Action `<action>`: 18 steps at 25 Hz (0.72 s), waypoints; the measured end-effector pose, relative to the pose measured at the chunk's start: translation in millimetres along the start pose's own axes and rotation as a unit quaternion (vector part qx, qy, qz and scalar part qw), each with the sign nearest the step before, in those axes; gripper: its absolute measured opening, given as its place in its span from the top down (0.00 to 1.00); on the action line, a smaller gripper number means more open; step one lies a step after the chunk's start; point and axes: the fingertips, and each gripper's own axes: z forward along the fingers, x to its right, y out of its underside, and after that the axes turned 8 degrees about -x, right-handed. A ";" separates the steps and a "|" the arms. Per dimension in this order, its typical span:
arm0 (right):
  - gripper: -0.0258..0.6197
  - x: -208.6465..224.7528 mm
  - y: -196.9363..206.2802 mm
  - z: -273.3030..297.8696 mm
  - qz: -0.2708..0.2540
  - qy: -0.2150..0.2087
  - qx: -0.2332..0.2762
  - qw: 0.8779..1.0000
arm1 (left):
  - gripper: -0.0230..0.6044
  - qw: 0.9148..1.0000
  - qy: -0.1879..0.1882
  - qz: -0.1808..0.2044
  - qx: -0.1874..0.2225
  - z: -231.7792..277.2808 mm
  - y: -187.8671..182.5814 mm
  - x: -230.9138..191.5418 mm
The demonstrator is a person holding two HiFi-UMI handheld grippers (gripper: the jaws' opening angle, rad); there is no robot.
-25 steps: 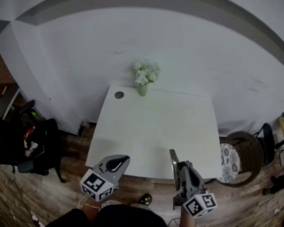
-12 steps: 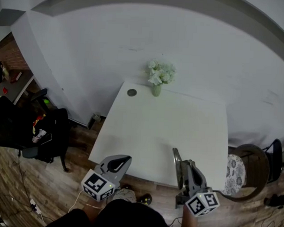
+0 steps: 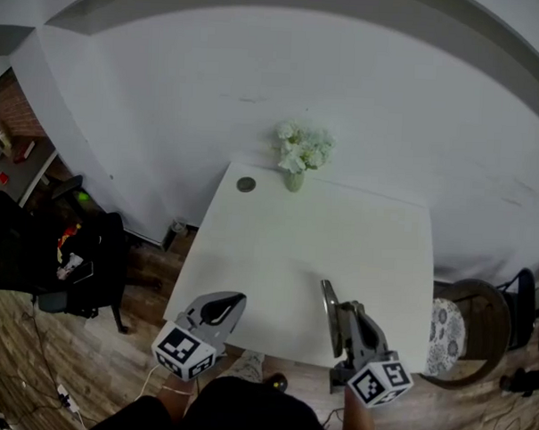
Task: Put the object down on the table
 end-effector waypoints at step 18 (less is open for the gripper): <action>0.93 35.0 7.0 60.2 0.020 0.034 -0.033 0.999 | 0.97 0.999 0.042 -0.004 -0.027 59.6 -6.5 -40.6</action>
